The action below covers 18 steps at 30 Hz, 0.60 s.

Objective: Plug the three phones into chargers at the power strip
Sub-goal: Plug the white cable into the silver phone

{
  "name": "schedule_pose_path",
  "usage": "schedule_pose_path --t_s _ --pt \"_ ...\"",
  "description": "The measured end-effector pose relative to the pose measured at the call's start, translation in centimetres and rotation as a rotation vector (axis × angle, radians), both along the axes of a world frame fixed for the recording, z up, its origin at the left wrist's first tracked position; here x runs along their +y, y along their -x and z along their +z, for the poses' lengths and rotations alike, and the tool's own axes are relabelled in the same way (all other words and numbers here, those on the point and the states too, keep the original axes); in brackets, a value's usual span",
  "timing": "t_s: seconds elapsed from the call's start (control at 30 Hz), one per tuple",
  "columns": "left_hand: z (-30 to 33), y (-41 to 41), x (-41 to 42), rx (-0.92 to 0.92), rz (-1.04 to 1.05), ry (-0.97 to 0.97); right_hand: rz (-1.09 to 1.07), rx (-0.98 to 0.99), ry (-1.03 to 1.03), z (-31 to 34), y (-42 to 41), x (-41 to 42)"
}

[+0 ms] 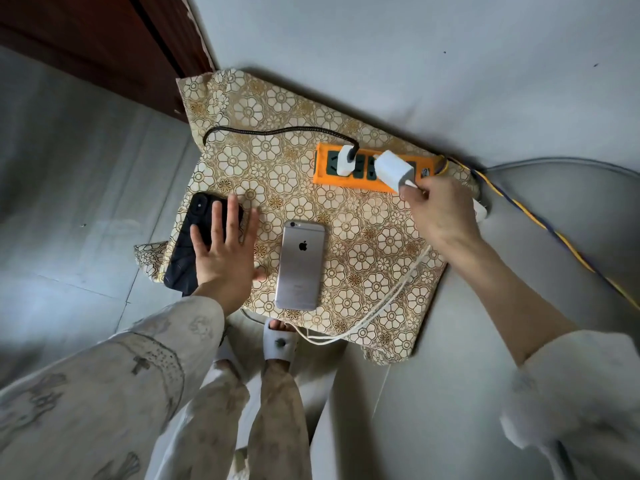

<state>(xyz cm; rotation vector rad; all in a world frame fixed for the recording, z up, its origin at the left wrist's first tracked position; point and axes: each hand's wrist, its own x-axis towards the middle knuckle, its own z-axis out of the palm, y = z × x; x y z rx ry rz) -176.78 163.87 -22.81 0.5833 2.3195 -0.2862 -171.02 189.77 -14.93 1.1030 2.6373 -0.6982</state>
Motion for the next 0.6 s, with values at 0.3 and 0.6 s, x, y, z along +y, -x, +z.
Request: schedule_pose_path --t_s 0.3,0.6 --pt "-0.1 0.0 -0.1 0.003 -0.005 -0.006 0.128 -0.221 -0.024 -0.6 3.8 2.6" --pt "-0.1 0.0 -0.2 -0.004 0.002 -0.013 0.182 -0.401 -0.066 1.2 6.1 2.1"
